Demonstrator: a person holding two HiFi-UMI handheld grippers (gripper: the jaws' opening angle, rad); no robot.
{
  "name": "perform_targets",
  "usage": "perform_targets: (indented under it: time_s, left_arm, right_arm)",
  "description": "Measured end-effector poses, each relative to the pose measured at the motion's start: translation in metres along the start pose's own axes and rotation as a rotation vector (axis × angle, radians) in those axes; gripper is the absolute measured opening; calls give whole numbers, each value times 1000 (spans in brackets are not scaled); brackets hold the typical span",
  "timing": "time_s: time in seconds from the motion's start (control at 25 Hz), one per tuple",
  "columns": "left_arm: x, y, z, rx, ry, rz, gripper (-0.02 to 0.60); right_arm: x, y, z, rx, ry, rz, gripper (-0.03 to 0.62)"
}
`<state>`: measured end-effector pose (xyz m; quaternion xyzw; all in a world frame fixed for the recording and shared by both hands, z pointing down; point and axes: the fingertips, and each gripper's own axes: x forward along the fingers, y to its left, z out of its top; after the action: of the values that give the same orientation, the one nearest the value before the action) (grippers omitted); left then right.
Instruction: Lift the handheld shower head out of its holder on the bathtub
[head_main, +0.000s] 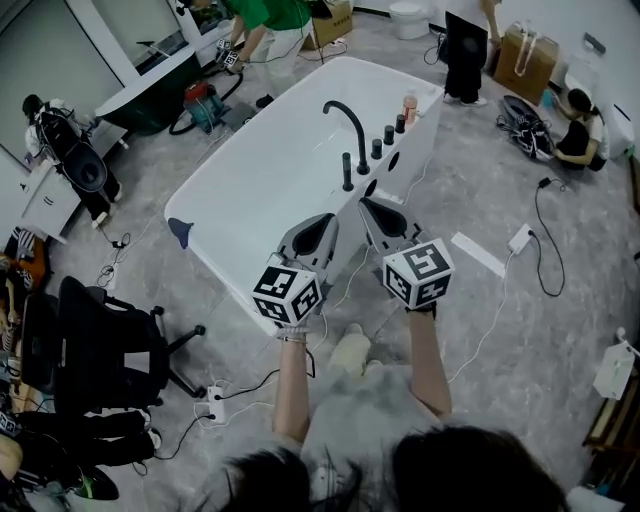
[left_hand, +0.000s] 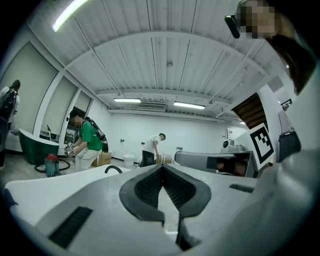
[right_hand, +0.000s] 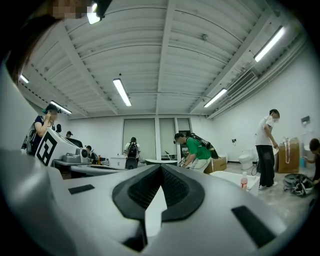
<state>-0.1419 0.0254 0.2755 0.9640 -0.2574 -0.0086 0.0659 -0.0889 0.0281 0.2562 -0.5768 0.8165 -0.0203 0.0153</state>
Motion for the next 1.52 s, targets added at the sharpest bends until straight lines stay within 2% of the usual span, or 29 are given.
perform_targets:
  time_s: [0.36, 0.68, 1.2, 1.52]
  left_arm:
    - [44, 26, -14, -14, 26, -3, 5]
    - [99, 60, -10, -5, 35, -13, 5]
    - [157, 110, -2, 2, 33, -15, 5]
    - [183, 131, -16, -21, 61, 43, 5]
  right_arm:
    - [33, -35, -17, -4, 35, 11, 0]
    - [79, -82, -14, -8, 38, 10, 0]
    - [143, -126, -14, -30, 49, 21, 0]
    - [165, -152, -30, -6, 73, 68, 0]
